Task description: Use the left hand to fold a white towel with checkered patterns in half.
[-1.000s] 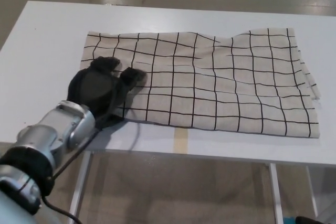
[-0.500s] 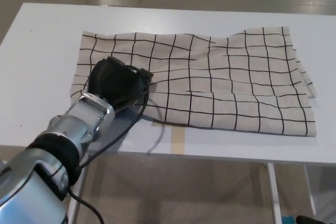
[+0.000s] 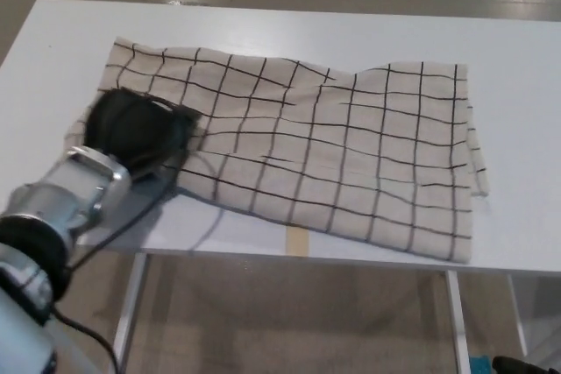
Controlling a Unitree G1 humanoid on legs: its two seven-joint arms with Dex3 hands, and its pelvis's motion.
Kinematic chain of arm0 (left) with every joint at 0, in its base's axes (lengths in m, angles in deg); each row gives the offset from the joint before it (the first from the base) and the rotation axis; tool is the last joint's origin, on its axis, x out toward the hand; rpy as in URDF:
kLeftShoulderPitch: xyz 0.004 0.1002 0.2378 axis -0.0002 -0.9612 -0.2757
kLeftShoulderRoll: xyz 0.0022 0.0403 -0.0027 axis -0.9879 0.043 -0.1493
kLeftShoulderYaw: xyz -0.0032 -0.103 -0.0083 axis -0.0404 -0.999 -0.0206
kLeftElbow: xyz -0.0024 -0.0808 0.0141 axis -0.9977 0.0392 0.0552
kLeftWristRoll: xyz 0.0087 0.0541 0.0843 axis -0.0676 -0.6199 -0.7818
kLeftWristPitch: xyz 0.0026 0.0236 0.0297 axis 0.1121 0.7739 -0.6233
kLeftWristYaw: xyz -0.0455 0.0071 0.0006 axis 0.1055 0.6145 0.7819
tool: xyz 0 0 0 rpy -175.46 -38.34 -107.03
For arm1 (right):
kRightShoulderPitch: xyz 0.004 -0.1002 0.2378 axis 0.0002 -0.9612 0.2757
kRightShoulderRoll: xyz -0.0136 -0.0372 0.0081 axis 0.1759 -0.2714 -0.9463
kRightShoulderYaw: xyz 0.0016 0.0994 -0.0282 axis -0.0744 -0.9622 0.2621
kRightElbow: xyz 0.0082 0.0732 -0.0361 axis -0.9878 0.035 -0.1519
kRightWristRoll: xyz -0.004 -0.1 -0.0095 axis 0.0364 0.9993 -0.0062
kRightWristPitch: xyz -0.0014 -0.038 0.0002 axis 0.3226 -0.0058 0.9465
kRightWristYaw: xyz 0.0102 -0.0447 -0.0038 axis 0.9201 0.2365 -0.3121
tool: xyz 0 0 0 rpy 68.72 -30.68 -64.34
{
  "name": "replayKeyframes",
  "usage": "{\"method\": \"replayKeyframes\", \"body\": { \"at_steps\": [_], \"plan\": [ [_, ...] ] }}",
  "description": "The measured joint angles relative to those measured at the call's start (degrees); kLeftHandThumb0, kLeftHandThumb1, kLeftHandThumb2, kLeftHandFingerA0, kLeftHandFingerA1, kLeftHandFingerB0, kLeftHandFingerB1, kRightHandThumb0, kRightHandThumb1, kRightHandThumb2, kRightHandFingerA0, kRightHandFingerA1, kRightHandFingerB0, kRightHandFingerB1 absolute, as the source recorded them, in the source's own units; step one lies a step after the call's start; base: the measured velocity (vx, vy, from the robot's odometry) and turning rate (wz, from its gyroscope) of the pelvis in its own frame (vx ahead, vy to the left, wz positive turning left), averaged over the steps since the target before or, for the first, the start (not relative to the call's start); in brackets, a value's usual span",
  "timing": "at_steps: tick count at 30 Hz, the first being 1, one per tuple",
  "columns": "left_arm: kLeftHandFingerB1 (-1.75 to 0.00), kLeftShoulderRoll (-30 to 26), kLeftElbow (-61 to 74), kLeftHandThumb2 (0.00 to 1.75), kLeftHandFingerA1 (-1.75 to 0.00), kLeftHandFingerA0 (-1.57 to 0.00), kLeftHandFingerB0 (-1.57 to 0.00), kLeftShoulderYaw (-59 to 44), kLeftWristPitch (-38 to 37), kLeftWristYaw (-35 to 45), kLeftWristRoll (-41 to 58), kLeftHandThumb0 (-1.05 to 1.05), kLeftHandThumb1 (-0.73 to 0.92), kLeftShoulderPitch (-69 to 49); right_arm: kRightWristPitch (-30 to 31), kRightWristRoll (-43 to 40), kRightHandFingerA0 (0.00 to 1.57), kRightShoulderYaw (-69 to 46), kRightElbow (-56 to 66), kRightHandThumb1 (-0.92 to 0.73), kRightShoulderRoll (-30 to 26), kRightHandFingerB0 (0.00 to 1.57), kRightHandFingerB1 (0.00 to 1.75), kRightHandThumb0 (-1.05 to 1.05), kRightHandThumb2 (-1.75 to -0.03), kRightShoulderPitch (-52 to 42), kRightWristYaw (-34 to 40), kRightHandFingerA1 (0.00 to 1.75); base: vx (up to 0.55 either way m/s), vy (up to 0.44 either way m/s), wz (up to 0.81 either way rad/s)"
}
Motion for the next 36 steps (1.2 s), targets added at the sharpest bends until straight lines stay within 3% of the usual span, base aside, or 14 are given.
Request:
{"method": "replayKeyframes", "body": {
  "at_steps": [4, 11, 15, 16, 22, 23, 25, 26, 27, 29, 30, 31, 36],
  "plan": [
    [-1.71, -3.8, -0.8, 0.54, -1.75, -0.76, -0.64, 0.0, -1.5, -1.7, -0.2, -0.14, 0.62, 1.5, 0.0, 0.1, 0.42, 0.0, -0.1, -0.43, 0.0, 0.54, 0.62, -0.34, -0.78, 0.2, 0.0, 0.62, 0.00, 0.000, 0.00],
    [-1.68, -9.0, -0.7, 0.54, -1.75, -0.74, -0.64, 0.4, -3.8, -4.3, -1.3, -0.16, 0.63, 6.3, -0.2, 0.1, 0.43, 0.0, -0.2, -0.43, -0.1, 0.54, 0.62, -0.34, -0.78, 0.1, 0.2, 0.62, 0.00, 0.000, 0.00],
    [-1.69, -9.5, 0.1, 0.54, -1.75, -0.76, -0.64, 0.9, -4.2, -4.8, -2.1, -0.16, 0.62, 8.2, -0.2, 0.2, 0.42, 0.0, -0.1, -0.43, 0.0, 0.55, 0.62, -0.34, -0.79, -0.2, 0.3, 0.62, 0.00, 0.000, 0.00],
    [-1.70, -9.4, 0.3, 0.54, -1.75, -0.78, -0.65, 1.0, -4.2, -5.2, -2.4, -0.17, 0.61, 8.4, -0.2, 0.2, 0.46, 0.0, -0.1, -0.56, 0.0, 0.61, 0.53, -0.27, -0.57, -0.2, 0.4, 0.56, 0.00, 0.000, 0.00],
    [-1.71, -8.2, 2.3, 0.53, -1.75, -0.79, -0.66, 4.6, -4.3, -9.0, -5.4, -0.23, 0.54, 10.6, -0.1, 0.1, 0.47, 0.0, 0.3, -0.56, 0.1, 0.64, 0.53, -0.27, -0.56, -0.7, 0.6, 0.55, 0.00, 0.000, 0.00],
    [-1.60, -7.6, 3.1, 0.55, -1.75, -0.82, -0.76, 5.8, -4.3, -9.6, -6.4, -0.28, 0.48, 11.8, 0.0, 0.1, 0.46, 0.1, 0.5, -0.56, 0.1, 0.66, 0.53, -0.27, -0.57, -0.6, 0.6, 0.53, 0.00, 0.000, 0.00],
    [-1.60, -6.8, 3.8, 0.55, -1.75, -0.82, -0.76, 7.2, -4.5, -10.5, -7.6, -0.28, 0.48, 13.3, 0.2, 0.2, 0.46, 0.1, 0.8, -0.56, 0.1, 0.66, 0.53, -0.27, -0.57, -0.5, 0.7, 0.53, 0.00, 0.000, 0.00],
    [-1.44, -6.4, 4.2, 0.53, -1.75, -0.82, -0.89, 7.8, -4.6, -11.0, -8.1, -0.33, 0.50, 14.0, 0.3, 0.2, 0.45, 0.1, 0.9, -0.56, 0.1, 0.68, 0.53, -0.28, -0.57, -0.5, 0.7, 0.52, 0.00, 0.000, 0.00],
    [-1.19, -6.4, 4.2, 0.75, -1.42, -1.20, -0.98, 7.8, -4.6, -11.0, -8.1, -0.31, 0.36, 14.0, 0.3, 0.2, 0.45, 0.1, 0.9, -0.56, 0.1, 0.70, 0.53, -0.29, -0.57, -0.5, 0.7, 0.50, 0.00, 0.000, 0.00],
    [-1.19, -4.7, 5.7, 0.75, -1.42, -1.20, -0.98, 9.8, -5.2, -12.4, -9.8, -0.31, 0.36, 15.8, 0.7, 0.2, 0.45, 0.2, 1.5, -0.56, 0.1, 0.70, 0.53, -0.29, -0.57, -0.4, 0.9, 0.50, 0.00, 0.000, 0.00],
    [-0.87, -4.0, 6.2, 0.54, -1.75, -0.87, -1.09, 10.4, -5.5, -12.7, -10.3, -0.30, 0.49, 16.3, 0.8, 0.3, 0.45, 0.2, 1.6, -0.56, 0.1, 0.72, 0.53, -0.29, -0.57, -0.4, 1.0, 0.49, 0.00, 0.000, 0.00],
    [-0.64, -3.5, 6.5, 0.56, -1.71, -0.90, -1.11, 10.9, -5.8, -13.0, -10.7, -0.30, 0.49, 16.7, 0.9, 0.3, 0.45, 0.3, 1.6, -0.56, 0.1, 0.73, 0.52, -0.30, -0.57, -0.4, 1.1, 0.49, 0.00, 0.000, 0.00],
    [-0.59, 1.9, 10.8, 0.56, -1.66, -0.96, -1.07, 14.9, -9.2, -14.3, -13.4, -0.28, 0.48, 20.0, 1.0, 0.7, 0.46, 0.6, 1.8, -0.55, -0.1, 0.75, 0.51, -0.31, -0.56, -0.2, 1.2, 0.49, 0.00, 0.000, 0.00]
  ]
}}
